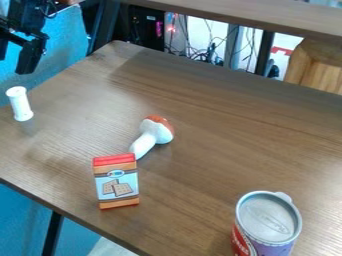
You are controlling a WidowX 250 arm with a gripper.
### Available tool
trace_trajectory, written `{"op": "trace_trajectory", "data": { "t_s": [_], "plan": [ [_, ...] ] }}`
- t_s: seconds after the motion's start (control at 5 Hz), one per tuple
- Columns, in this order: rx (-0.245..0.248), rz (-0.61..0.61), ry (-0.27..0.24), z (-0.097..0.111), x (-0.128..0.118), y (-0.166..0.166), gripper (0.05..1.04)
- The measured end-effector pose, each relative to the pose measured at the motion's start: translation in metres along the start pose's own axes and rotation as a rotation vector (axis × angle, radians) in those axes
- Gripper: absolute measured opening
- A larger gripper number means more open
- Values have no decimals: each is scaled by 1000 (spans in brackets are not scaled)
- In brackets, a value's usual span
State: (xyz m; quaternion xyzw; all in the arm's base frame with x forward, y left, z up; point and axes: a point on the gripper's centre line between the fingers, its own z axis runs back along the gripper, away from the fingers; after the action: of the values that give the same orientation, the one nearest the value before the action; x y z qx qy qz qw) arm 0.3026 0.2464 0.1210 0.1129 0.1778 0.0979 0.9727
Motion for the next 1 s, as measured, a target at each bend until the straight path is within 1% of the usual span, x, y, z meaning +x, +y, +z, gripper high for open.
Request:
{"op": "trace_trajectory", "data": {
  "t_s": [0.2,0.4,0.6,0.8,1.0],
  "plan": [
    [-15,-20,44,-16,4,-6,1001],
    [6,26,59,-28,3,-8,1001],
    [14,25,42,-30,3,-7,1001],
    [-5,0,18,-30,3,-11,1001],
    [1,3,15,-30,4,-10,1001]
  ]
}}
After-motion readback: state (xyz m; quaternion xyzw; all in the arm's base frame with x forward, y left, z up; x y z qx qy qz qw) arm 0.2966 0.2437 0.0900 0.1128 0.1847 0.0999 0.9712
